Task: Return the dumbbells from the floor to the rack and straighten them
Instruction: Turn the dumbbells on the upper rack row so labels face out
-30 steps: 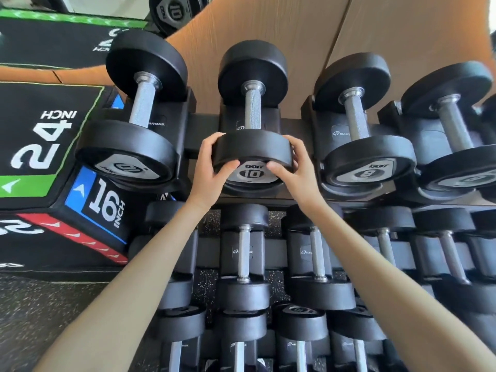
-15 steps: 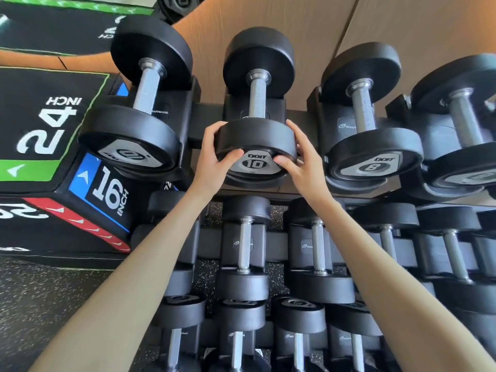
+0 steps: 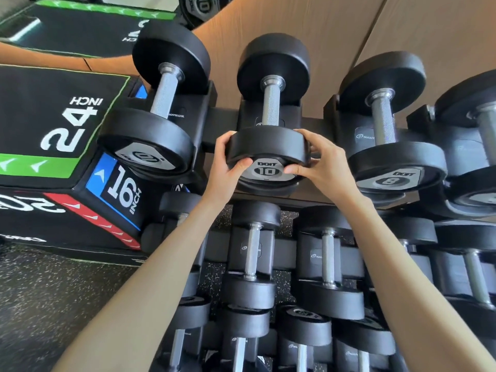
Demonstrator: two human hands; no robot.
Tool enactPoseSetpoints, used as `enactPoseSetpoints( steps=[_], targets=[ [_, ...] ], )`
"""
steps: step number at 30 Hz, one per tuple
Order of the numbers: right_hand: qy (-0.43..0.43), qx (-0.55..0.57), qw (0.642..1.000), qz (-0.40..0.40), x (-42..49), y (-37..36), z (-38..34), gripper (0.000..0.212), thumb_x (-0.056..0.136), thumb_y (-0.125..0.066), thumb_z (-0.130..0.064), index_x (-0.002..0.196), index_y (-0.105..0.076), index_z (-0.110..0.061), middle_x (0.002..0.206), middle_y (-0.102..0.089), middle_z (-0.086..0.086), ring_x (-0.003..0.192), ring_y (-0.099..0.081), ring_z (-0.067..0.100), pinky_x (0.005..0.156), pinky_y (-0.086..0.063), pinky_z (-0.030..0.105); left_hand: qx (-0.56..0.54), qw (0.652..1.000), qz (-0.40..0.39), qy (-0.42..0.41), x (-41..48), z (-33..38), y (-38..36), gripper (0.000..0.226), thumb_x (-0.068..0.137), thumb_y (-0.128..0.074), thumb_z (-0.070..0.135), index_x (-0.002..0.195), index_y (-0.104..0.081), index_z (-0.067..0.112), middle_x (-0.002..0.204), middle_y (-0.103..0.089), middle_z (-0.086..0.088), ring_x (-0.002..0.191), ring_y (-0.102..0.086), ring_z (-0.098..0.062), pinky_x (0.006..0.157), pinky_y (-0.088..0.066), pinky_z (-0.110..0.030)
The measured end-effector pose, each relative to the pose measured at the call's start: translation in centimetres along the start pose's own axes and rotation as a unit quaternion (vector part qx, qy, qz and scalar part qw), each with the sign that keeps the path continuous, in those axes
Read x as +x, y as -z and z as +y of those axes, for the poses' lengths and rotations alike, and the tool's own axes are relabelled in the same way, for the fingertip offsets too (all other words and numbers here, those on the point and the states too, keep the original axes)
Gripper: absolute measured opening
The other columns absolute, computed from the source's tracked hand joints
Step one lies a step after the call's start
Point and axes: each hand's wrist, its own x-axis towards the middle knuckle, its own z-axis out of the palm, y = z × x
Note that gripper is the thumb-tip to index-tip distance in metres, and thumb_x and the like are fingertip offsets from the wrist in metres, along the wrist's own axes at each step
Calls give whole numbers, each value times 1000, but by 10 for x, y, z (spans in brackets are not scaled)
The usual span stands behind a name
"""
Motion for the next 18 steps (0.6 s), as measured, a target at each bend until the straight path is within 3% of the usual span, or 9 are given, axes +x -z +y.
enactPoseSetpoints(
  steps=[4,7,9,11,14,18],
  targets=[
    [-8,1,1000,20,-7,-8,-1,76,64,-68,-64,130,-46,-33,110,-57,2,97,-52,7,84,-51,29,4,1000,-14,3,2,2,1,52,78,-59,22,124,-35,19,115,-46,10,103,-50,11,89,-40,-10],
    [-28,-8,999,29,-13,-10,-2,73,73,-68,-51,136,-38,-30,122,-51,-6,108,-49,8,89,-50,36,33,999,-23,8,1,9,-1,52,80,-59,15,126,-34,14,116,-45,10,104,-48,11,90,-40,-11],
    [-39,-24,999,19,-17,-9,-3,75,79,-65,-47,141,-30,-28,133,-46,-3,117,-45,10,95,-45,35,65,997,-37,16,-2,18,1,54,84,-60,19,130,-33,10,122,-45,2,113,-47,-1,98,-41,-22],
    [-36,-68,997,8,-24,-8,-6,79,82,-61,-47,145,-19,-25,140,-40,1,117,-42,9,89,-39,26,136,989,-48,22,-8,24,6,61,88,-62,25,137,-29,10,134,-40,-8,124,-42,-17,106,-37,-33],
    [-3,-141,990,-7,-38,-5,-14,86,83,-60,-45,147,-11,-16,145,-32,7,114,-42,12,80,-39,29,297,953,-54,-19,-29,31,21,71,89,-61,33,145,-23,11,146,-33,-9,134,-31,-20,107,-24,-25],
    [53,-163,985,4,-49,-5,-36,79,86,-59,-40,145,-18,-6,148,-25,16,135,-30,27,98,-41,40,442,890,-45,-99,-59,43,50,64,90,-58,31,143,-30,8,141,-41,-12,130,-35,-24,107,-27,-27]
  ],
)
